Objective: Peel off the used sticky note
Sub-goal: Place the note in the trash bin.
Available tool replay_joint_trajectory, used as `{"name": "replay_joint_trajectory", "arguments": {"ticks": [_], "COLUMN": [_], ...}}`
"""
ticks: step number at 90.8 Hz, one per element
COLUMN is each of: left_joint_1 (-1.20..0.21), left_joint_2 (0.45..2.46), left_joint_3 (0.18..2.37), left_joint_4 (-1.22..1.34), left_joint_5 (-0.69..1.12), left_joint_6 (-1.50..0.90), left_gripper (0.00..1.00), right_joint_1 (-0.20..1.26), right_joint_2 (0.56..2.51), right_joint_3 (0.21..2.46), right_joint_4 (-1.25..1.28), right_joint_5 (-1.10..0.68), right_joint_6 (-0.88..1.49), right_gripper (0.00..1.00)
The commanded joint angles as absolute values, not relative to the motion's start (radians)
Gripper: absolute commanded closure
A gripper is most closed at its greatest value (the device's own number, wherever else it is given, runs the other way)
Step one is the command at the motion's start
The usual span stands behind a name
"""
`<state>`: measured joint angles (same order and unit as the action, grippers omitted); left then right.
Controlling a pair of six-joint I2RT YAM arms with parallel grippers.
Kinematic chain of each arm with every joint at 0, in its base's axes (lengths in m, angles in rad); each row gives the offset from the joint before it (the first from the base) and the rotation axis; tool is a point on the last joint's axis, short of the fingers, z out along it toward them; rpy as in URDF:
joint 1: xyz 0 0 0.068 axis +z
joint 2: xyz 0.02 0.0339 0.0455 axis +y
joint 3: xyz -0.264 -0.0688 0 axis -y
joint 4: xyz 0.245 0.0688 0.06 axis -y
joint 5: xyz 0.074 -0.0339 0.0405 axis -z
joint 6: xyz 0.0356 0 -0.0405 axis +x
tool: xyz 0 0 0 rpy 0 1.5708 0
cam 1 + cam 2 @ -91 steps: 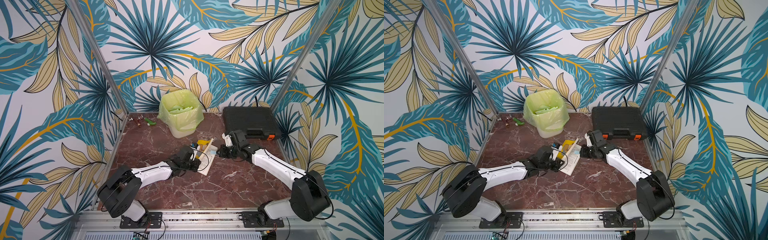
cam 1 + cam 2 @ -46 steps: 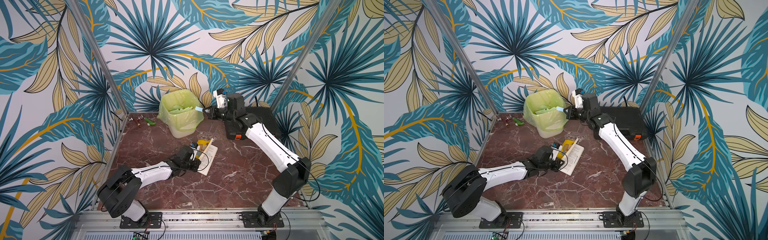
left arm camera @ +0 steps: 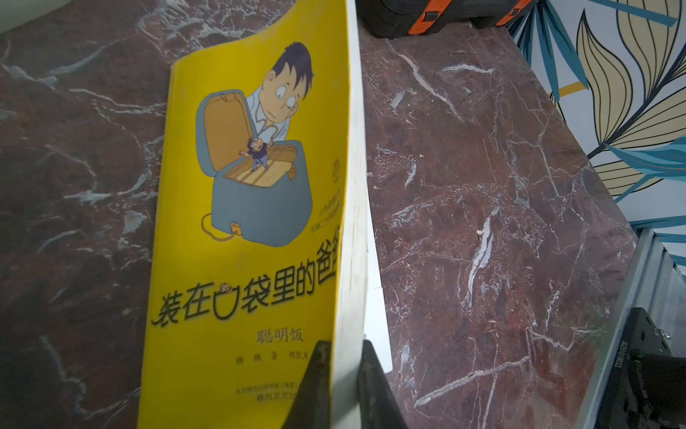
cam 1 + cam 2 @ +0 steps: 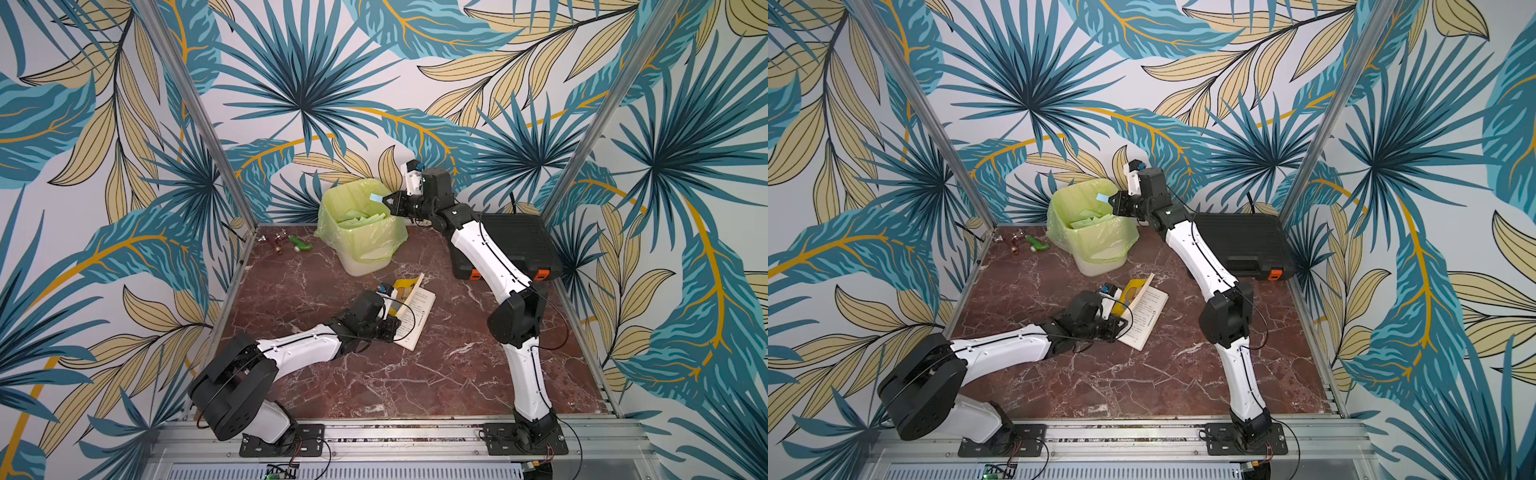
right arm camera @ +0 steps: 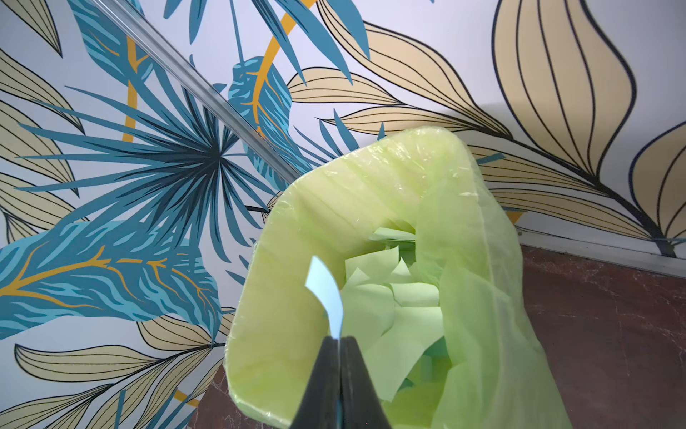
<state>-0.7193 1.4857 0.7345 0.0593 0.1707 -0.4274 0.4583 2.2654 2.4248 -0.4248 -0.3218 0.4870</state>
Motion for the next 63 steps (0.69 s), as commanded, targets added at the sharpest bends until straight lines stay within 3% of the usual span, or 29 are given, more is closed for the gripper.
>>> {"name": "replay_joint_trajectory", "arguments": {"ticks": [1,14,30,63], "left_joint_1": [-0.719,-0.720,-0.719,-0.730], "left_joint_2": [1.465,1.465,1.463,1.502], "left_joint_3": [0.713,0.714,0.718,0.726], "left_joint_4": [0.067,0.069,0.069,0.122], "left_joint_5": [0.196,0.199,0.196,0.191], "left_joint_6": [-0.448,-0.448,-0.449,-0.543], "left_gripper": [1.00,1.00,1.00,1.00], "right_joint_1": [0.463,0.461,0.459,0.396], "right_joint_2": [2.265,2.239,2.169,1.765], "right_joint_3": [2.462,2.462,2.422,1.832], "right_joint_4": [-0.456,-0.489,-0.563,-0.465], "right_joint_5": [-0.299,-0.293,-0.282,-0.172], "right_joint_6": [0.470,0.452,0.409,0.442], "right_gripper": [0.82,0.67,0.60,0.48]}}
